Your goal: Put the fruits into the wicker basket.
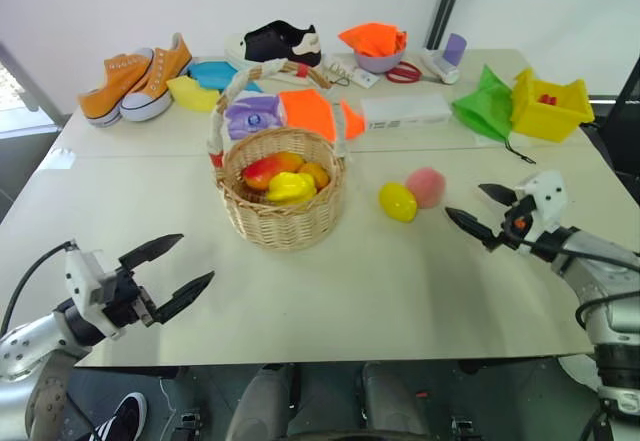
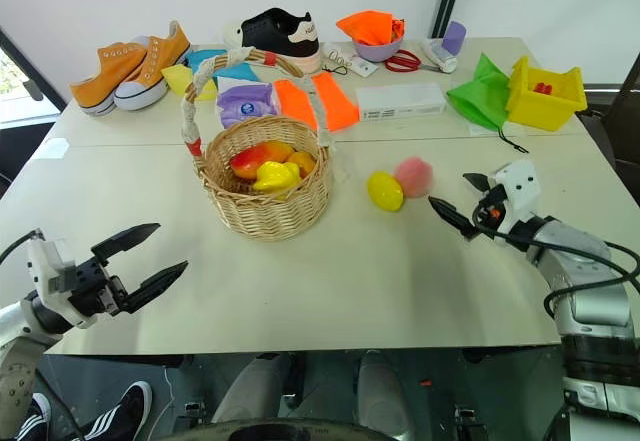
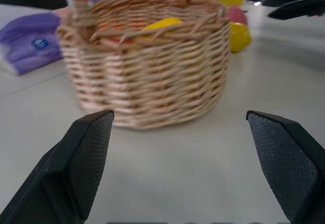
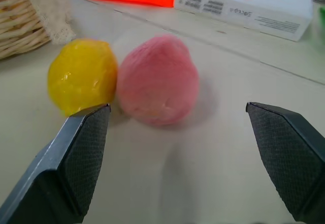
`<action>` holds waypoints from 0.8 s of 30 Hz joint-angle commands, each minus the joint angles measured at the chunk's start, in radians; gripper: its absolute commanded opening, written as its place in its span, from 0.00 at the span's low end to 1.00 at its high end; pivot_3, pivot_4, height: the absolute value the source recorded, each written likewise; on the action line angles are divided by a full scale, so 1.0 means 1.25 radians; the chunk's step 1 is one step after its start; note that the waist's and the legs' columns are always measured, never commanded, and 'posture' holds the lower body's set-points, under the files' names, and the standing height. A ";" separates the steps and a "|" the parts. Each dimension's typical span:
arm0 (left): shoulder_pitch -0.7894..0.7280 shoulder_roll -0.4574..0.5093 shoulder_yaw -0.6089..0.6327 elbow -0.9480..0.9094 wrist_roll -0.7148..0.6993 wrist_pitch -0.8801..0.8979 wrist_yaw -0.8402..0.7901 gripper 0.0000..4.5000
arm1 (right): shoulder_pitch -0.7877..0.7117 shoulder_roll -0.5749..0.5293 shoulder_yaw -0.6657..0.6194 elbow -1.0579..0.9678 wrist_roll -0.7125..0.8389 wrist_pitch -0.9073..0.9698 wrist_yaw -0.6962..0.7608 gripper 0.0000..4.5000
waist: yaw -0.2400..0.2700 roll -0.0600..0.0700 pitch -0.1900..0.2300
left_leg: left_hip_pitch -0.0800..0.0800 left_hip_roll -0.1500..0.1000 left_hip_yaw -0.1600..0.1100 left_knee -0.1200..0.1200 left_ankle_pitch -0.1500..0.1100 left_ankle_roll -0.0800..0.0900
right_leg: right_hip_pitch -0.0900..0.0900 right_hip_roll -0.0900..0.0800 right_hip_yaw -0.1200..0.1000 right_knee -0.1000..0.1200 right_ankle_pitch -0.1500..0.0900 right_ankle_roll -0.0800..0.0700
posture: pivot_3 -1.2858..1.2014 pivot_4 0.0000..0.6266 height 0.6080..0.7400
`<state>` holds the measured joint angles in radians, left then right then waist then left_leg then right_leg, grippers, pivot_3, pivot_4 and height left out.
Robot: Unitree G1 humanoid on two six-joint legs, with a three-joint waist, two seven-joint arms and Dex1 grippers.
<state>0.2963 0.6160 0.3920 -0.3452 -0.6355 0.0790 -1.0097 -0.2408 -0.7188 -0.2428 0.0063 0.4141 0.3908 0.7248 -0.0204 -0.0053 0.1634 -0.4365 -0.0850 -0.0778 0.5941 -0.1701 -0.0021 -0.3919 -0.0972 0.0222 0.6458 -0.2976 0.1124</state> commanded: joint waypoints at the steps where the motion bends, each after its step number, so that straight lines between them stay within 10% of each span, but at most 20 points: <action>1: -0.014 0.004 -0.011 -0.039 -0.015 0.016 0.010 1.00 | -0.066 0.012 0.025 -0.051 -0.005 0.070 -0.051 0.99 | 0.003 0.000 0.000 | 0.000 0.000 0.000 0.000 0.000 0.000 | 0.000 0.000 0.000 0.000 0.000 0.000 | 0.52 0.24 1.00; 24: 0.000 -0.006 -0.027 -0.085 -0.011 0.042 0.031 1.00 | -0.229 0.047 0.131 0.045 -0.074 0.310 -0.121 0.99 | 0.007 0.000 0.000 | -0.005 0.000 0.000 0.001 0.001 0.002 | -0.004 0.000 -0.001 0.000 0.000 0.000 | 0.52 0.24 1.00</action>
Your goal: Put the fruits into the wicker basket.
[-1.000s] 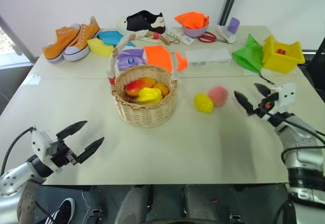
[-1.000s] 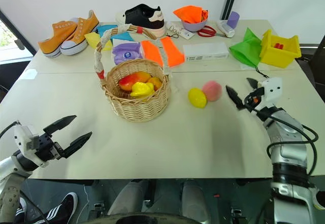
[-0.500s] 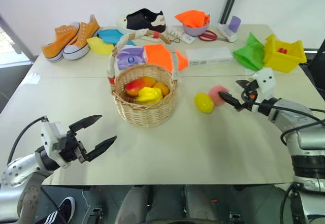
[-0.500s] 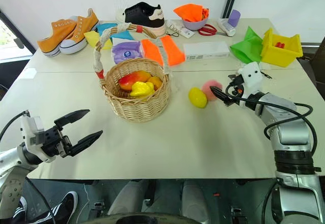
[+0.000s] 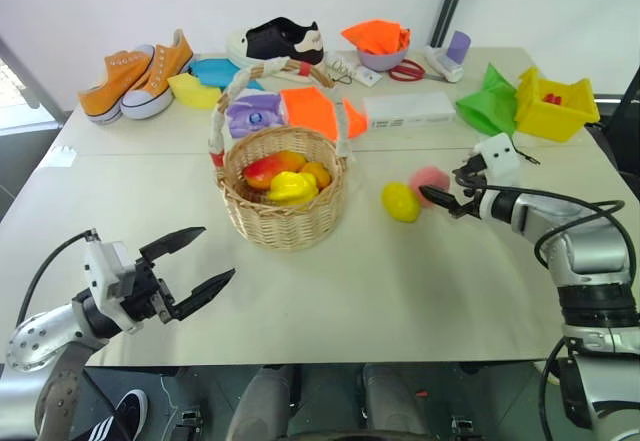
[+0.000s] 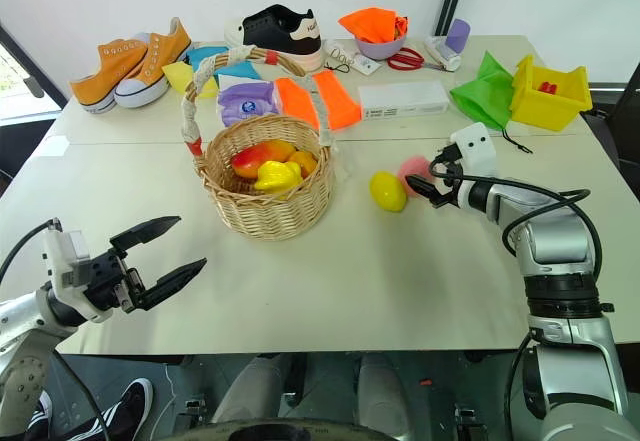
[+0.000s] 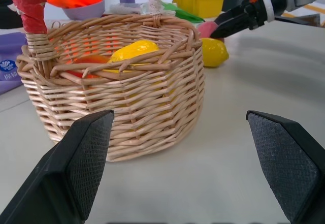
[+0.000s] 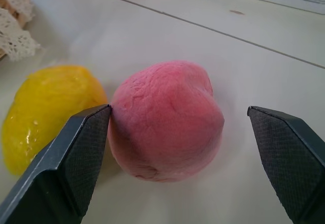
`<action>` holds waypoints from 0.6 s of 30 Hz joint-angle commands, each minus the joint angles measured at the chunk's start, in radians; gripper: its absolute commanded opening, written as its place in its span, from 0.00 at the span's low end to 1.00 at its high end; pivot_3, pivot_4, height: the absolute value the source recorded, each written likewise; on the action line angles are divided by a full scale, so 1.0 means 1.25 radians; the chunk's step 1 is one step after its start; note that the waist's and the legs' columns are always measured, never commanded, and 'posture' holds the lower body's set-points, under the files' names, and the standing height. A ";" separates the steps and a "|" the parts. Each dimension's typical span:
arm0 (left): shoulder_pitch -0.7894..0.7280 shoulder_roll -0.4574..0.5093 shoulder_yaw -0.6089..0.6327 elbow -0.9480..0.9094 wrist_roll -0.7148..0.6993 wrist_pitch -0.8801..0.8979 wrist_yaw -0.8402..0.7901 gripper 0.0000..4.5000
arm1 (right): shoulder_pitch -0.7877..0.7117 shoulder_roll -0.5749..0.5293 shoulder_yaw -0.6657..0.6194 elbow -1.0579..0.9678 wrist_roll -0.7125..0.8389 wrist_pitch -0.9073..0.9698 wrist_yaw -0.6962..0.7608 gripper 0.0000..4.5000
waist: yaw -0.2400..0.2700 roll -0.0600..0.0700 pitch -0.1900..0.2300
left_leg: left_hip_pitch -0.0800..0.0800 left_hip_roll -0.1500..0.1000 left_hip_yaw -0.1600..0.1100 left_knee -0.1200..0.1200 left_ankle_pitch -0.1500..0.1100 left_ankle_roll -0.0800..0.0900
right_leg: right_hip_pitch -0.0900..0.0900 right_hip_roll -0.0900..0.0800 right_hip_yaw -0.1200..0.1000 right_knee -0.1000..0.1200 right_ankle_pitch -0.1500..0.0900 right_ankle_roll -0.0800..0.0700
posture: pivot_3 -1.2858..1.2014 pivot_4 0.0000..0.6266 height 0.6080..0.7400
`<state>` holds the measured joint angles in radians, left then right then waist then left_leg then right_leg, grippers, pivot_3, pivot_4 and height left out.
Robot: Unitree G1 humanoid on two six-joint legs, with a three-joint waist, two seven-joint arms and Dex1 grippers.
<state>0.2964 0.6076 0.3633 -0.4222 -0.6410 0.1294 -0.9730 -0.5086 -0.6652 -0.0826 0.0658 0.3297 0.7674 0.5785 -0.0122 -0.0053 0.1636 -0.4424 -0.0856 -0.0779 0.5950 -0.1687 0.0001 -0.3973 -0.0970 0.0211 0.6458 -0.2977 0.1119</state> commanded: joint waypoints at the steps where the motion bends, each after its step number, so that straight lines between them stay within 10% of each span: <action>1: 0.000 0.001 -0.005 -0.022 -0.006 0.001 0.001 1.00 | -0.015 0.005 0.007 -0.001 -0.011 0.008 -0.004 0.99 | 0.000 0.000 0.000 | 0.000 0.000 0.000 0.000 0.000 0.000 | 0.000 0.000 0.000 0.000 0.000 0.000 | 0.52 0.24 1.00; 10: -0.013 0.000 -0.008 0.000 0.001 -0.011 0.002 1.00 | -0.023 0.025 0.021 0.033 -0.026 -0.004 -0.005 0.99 | 0.000 0.000 0.000 | 0.000 0.000 0.000 0.000 0.000 0.000 | 0.000 0.000 0.000 0.000 0.000 0.000 | 0.52 0.24 1.00; 15: -0.014 -0.002 -0.002 0.007 0.001 -0.015 0.004 1.00 | -0.027 0.031 0.008 0.032 -0.021 -0.008 0.002 0.63 | -0.001 0.000 0.000 | 0.000 0.000 0.000 0.000 0.000 0.000 | 0.000 0.000 0.000 0.000 0.000 0.000 | 0.52 0.24 1.00; 18: -0.013 -0.004 -0.003 0.010 0.006 -0.022 0.006 1.00 | -0.026 0.033 -0.003 0.028 -0.019 -0.012 -0.003 0.63 | 0.000 0.000 0.000 | 0.000 0.000 0.000 0.000 0.000 0.000 | 0.000 0.000 0.000 0.000 0.000 0.000 | 0.52 0.24 1.00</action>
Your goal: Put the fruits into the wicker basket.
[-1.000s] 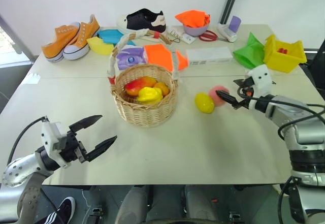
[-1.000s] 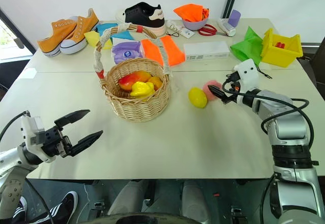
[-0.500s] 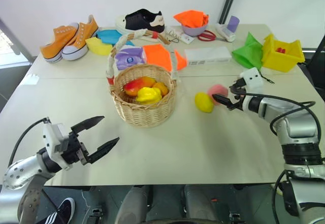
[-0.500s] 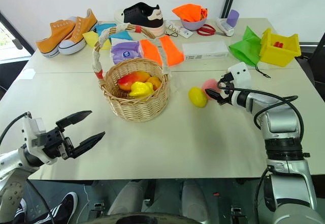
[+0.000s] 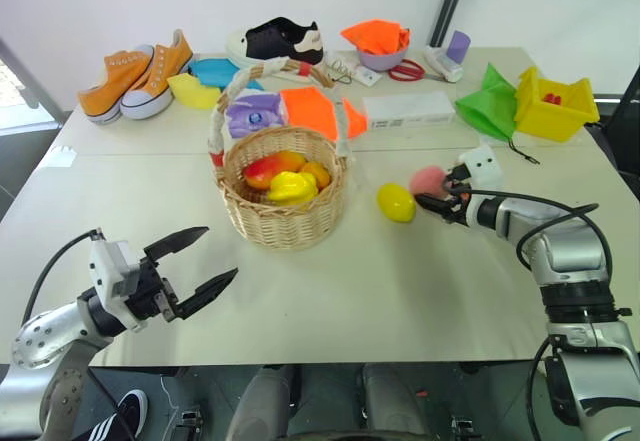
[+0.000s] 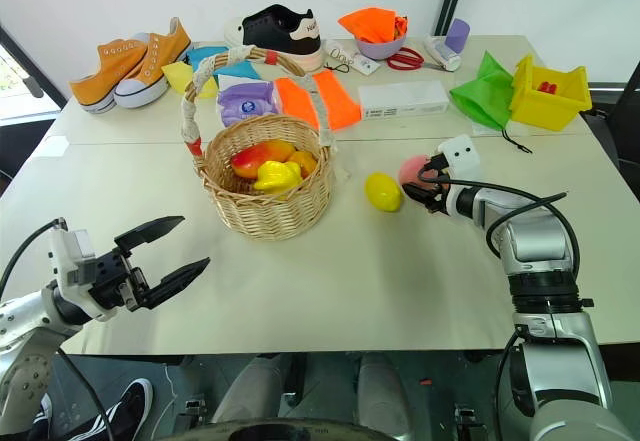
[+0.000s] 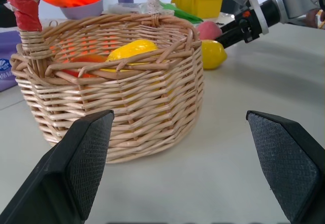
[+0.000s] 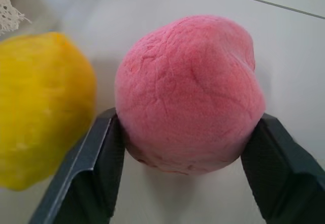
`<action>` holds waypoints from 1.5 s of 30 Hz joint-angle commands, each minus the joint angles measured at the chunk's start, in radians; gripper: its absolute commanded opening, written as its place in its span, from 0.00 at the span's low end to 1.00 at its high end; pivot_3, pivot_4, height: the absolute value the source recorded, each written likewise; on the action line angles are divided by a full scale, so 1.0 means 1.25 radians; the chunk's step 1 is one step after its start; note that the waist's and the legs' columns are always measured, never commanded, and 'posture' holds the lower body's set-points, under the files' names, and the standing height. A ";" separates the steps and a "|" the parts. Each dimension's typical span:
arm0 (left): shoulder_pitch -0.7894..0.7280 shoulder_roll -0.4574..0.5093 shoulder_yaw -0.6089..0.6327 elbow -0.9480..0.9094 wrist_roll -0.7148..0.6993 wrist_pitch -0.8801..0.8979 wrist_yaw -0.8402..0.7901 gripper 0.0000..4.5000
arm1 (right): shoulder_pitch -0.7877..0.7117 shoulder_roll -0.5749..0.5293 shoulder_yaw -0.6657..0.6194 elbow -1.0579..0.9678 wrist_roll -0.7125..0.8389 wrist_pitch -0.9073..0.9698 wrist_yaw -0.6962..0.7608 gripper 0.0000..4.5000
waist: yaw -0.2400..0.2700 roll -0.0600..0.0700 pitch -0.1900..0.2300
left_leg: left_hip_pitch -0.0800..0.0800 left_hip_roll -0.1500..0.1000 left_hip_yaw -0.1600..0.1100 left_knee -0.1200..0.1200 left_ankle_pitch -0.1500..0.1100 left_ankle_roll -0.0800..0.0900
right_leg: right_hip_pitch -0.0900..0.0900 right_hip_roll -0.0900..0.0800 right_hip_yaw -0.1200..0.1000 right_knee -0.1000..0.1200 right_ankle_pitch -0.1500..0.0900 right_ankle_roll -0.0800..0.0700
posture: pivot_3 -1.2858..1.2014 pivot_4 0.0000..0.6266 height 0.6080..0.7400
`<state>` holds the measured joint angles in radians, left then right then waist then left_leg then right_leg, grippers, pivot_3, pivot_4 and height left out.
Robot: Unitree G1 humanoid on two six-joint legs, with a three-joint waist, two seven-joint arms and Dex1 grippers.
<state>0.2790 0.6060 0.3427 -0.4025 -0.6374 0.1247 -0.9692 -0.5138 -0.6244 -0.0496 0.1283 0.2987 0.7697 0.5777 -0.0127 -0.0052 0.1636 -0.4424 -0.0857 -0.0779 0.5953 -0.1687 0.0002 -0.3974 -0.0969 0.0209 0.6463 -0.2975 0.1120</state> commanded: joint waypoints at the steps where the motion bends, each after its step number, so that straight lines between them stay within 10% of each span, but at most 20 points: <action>1: 0.001 -0.004 0.014 -0.005 0.002 -0.018 0.004 1.00 | -0.021 -0.001 -0.033 -0.023 0.007 -0.013 -0.002 0.63 | 0.000 0.000 0.000 | 0.000 0.000 0.000 0.000 0.000 0.000 | 0.000 0.000 0.000 0.000 0.000 0.000 | 0.52 0.24 1.00; 17: -0.012 -0.042 0.032 0.037 -0.004 -0.051 0.023 1.00 | 0.063 -0.090 -0.137 -0.439 0.277 0.202 0.107 0.63 | -0.002 0.001 0.000 | 0.000 0.001 0.000 0.000 0.000 0.000 | 0.000 0.000 0.000 0.000 0.000 0.000 | 0.52 0.24 1.00; 33: -0.051 -0.057 -0.012 0.035 -0.013 -0.032 0.024 1.00 | -0.271 0.290 0.205 -0.250 0.134 0.044 -0.044 0.63 | -0.007 0.000 0.000 | 0.000 -0.001 0.000 0.000 -0.001 -0.001 | -0.005 0.000 0.000 0.002 0.001 0.000 | 0.52 0.24 1.00; 37: -0.053 -0.062 -0.015 0.028 -0.010 -0.032 0.028 1.00 | -0.271 0.317 0.211 -0.219 0.112 0.013 -0.037 0.99 | -0.003 -0.001 0.000 | 0.000 -0.001 -0.001 -0.001 0.000 0.000 | -0.006 0.000 0.000 0.002 0.002 0.003 | 0.52 0.24 1.00; 45: -0.021 -0.046 -0.015 -0.001 -0.037 -0.004 -0.005 1.00 | -0.204 0.241 0.118 -0.307 0.160 0.015 0.023 0.99 | 0.000 -0.001 0.000 | 0.000 -0.001 -0.001 -0.001 -0.001 -0.001 | -0.006 0.000 0.000 0.002 0.002 0.003 | 0.52 0.24 1.00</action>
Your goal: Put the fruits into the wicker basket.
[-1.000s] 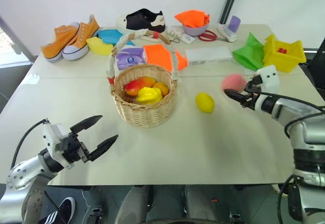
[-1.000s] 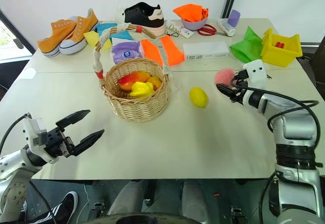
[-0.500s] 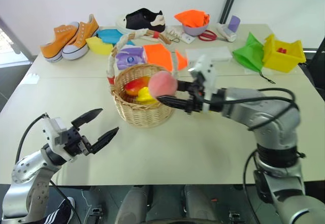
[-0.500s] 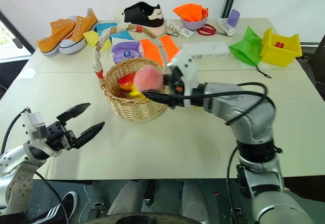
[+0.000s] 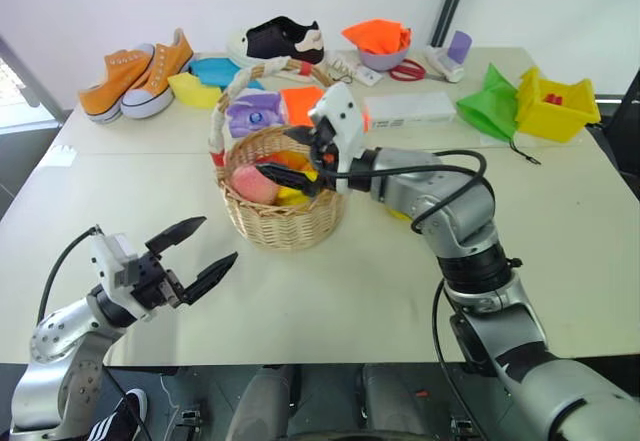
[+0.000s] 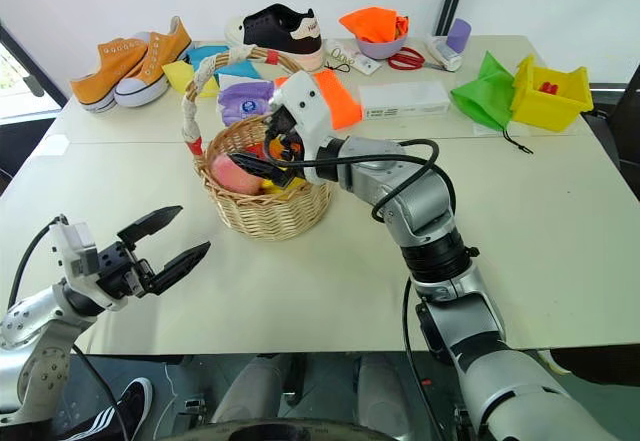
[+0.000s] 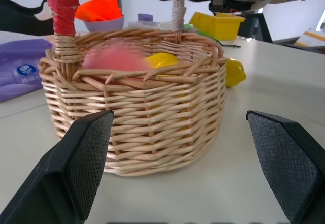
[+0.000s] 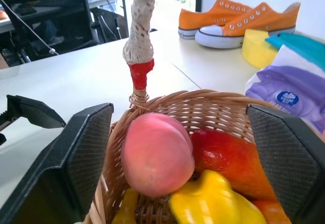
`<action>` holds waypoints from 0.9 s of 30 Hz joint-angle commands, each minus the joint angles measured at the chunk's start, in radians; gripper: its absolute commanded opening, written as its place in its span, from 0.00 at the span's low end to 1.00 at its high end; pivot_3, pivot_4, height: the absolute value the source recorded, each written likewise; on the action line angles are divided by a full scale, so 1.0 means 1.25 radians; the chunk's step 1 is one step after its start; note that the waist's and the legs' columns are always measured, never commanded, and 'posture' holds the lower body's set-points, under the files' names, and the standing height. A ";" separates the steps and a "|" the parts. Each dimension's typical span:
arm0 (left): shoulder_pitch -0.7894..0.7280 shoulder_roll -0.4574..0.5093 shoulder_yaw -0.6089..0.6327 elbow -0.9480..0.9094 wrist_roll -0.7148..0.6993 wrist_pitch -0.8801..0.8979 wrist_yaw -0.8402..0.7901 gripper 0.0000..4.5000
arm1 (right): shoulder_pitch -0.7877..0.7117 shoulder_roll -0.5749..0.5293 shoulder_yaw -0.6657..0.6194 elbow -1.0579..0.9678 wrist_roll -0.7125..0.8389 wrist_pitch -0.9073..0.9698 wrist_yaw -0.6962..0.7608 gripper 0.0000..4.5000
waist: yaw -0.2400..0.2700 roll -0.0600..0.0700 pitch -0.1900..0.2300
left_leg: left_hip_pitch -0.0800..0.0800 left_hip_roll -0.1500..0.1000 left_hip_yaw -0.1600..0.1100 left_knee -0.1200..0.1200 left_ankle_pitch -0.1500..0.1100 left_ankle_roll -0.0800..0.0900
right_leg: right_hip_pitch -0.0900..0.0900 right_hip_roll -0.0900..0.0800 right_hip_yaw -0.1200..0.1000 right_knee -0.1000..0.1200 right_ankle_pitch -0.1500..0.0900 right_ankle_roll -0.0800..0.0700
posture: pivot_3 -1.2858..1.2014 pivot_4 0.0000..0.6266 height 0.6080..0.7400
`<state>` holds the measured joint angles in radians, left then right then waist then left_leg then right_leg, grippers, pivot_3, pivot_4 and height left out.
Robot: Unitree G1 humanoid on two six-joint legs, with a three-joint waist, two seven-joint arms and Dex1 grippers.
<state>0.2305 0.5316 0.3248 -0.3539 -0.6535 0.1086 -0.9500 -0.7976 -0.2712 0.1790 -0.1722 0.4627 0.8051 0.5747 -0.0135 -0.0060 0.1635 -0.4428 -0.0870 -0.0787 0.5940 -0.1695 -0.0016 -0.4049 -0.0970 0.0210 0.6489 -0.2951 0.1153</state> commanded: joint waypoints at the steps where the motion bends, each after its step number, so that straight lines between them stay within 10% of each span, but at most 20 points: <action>1: 0.027 0.020 0.000 -0.048 -0.029 0.014 -0.027 1.00 | 0.039 -0.060 -0.085 -0.085 0.039 -0.012 0.033 0.99 | 0.000 0.000 0.000 | 0.000 0.000 0.000 0.000 0.000 0.000 | 0.000 0.000 0.000 0.000 0.000 0.000 | 0.52 0.24 1.00; 11: 0.027 0.045 -0.049 -0.051 -0.017 0.025 -0.081 1.00 | 0.284 -0.319 -0.157 -0.196 0.001 0.058 0.036 0.99 | -0.005 0.001 0.000 | 0.000 0.001 0.001 0.000 0.000 0.000 | 0.004 0.000 0.001 -0.001 -0.002 -0.003 | 0.52 0.24 1.00; 27: -0.015 0.051 -0.057 -0.013 -0.013 0.025 -0.083 1.00 | 0.252 -0.239 -0.096 -0.031 -0.156 0.078 -0.126 0.99 | 0.000 0.000 0.000 | 0.000 0.001 0.001 0.000 0.001 0.001 | 0.002 0.000 0.001 -0.002 -0.002 -0.003 | 0.52 0.24 1.00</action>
<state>0.2178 0.5852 0.2220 -0.3541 -0.6588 0.1480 -1.0587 -0.4604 -0.5780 0.0746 -0.2106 0.2788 0.8993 0.4332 -0.0129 -0.0055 0.1638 -0.4433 -0.0858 -0.0775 0.5942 -0.1687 0.0002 -0.4025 -0.0970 0.0219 0.6470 -0.2972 0.1117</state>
